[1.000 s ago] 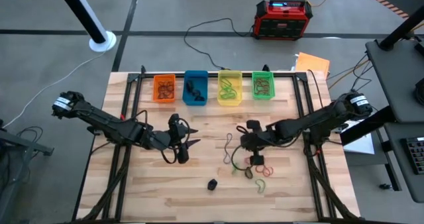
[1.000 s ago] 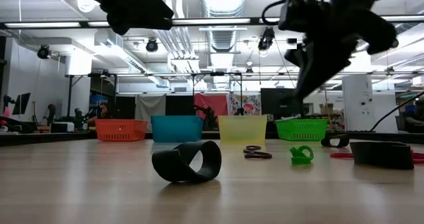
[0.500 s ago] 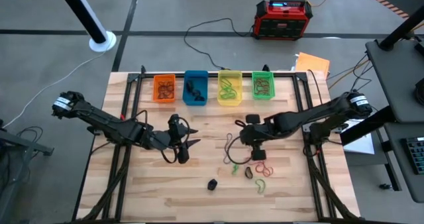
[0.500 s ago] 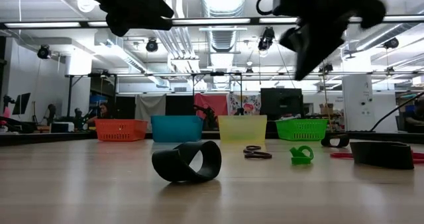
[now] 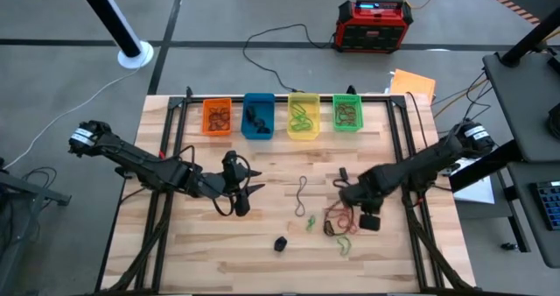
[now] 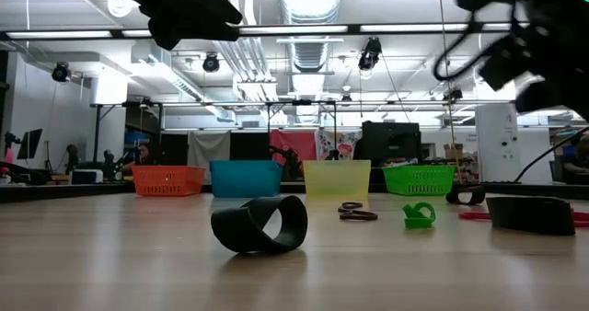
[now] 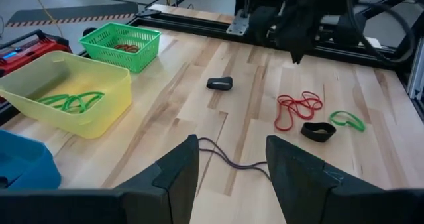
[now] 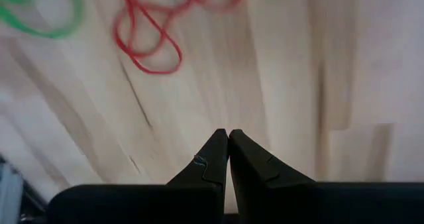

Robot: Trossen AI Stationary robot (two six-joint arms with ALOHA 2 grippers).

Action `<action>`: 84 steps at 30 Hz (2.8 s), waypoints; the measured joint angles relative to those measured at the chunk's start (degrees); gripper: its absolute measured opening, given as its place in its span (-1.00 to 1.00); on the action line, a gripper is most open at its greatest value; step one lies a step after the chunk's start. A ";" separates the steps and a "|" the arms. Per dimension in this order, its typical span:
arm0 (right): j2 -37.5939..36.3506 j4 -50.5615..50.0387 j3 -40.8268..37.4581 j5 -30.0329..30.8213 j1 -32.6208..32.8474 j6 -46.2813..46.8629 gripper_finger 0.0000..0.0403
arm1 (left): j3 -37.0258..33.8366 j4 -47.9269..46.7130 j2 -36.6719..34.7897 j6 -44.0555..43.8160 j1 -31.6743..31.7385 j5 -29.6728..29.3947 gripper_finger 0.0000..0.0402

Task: Sort rubber bands into baskets
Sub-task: Put the red rubber band into the green bin

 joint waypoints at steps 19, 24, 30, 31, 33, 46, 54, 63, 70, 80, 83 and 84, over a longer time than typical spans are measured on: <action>0.30 19.50 -6.53 9.29 12.99 19.11 -0.93 | 0.00 -0.03 2.14 6.17 0.00 -0.15 -0.20; 0.33 23.52 -6.55 17.25 13.87 15.30 -0.79 | 0.00 -0.01 4.00 6.45 0.00 -0.18 -0.20; 0.35 26.48 -6.55 28.24 13.61 7.66 -0.52 | 0.00 0.53 5.18 7.80 0.04 -2.88 -0.20; 0.62 27.30 -6.55 28.97 13.30 6.56 -0.47 | 0.00 0.64 5.15 7.95 0.04 -3.09 -0.20; 1.47 29.03 -6.55 29.46 12.46 4.69 -0.37 | 0.00 0.93 5.11 8.73 0.04 -3.19 -0.20; 12.48 34.03 -5.29 28.27 7.54 -0.87 -0.06 | 0.00 3.52 4.83 13.92 0.04 -3.19 -0.20; 15.83 35.19 -5.29 27.05 6.88 -2.67 -0.57 | 0.00 3.82 4.87 14.43 0.04 -3.67 -0.20; 13.13 38.49 -5.24 35.20 6.95 -6.94 -0.95 | 0.00 4.79 4.90 14.53 0.04 -3.69 -0.20; 7.15 44.78 -5.19 42.54 6.87 -11.72 -0.96 | 0.00 7.77 5.03 14.60 0.04 -3.74 -0.20; 5.60 43.39 -5.40 39.72 6.82 -6.81 -0.94 | 0.00 8.09 5.40 13.00 -0.47 -3.67 -0.20; 7.36 42.33 -5.46 35.80 6.86 -5.40 -0.86 | -0.01 8.11 5.38 12.45 -0.61 -3.66 -0.20; 8.09 42.40 -5.46 35.02 6.89 -5.21 -0.82 | -0.04 8.10 5.40 12.19 -0.59 -3.65 -0.20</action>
